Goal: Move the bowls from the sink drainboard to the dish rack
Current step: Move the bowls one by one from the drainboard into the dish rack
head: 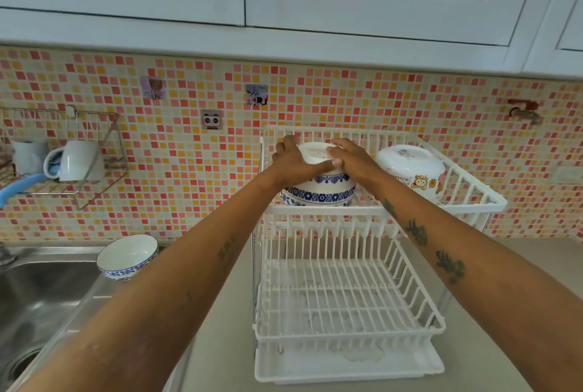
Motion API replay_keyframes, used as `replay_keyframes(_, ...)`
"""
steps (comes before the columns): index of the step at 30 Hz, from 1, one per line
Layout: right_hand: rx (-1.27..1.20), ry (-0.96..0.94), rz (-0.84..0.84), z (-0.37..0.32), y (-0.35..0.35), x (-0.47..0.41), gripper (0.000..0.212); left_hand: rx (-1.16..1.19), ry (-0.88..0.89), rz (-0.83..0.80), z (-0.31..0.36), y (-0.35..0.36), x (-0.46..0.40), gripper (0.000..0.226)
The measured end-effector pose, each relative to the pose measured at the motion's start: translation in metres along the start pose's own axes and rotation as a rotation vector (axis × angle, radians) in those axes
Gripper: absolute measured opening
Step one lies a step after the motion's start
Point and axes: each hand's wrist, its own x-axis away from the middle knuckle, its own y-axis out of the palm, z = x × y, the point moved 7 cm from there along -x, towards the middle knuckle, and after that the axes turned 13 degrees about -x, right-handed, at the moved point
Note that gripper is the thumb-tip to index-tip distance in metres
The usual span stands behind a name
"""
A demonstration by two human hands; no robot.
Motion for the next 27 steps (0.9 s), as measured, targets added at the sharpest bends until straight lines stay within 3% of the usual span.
replay_keyframes(4, 0.087, -0.065, 0.146, -0.012, -0.005, 0.004, 0.051, 0.038, 0.066, 0.076, 0.005, -0.016, 0.007, 0.089)
replay_keyframes(9, 0.053, -0.262, 0.263, -0.059, 0.008, 0.009, 0.035, 0.087, 0.118, 0.145, -0.007, -0.069, 0.021, 0.065)
replay_keyframes(14, -0.075, -0.336, 0.154, -0.114, 0.085, 0.010, 0.033, 0.111, -0.015, 0.131, -0.081, -0.121, 0.040, 0.059)
replay_keyframes(19, 0.086, -0.417, -0.067, -0.160, 0.207, 0.011, 0.032, 0.191, -0.160, 0.154, -0.189, -0.167, 0.060, 0.064)
replay_keyframes(22, 0.123, -0.391, -0.224, -0.167, 0.288, 0.010, 0.036, 0.259, -0.357, 0.117, -0.258, -0.189, 0.081, 0.070)
replay_keyframes(27, 0.151, -0.260, -0.426, -0.138, 0.398, 0.002, 0.017, 0.260, -0.565, 0.011, -0.367, -0.207, 0.113, 0.076)
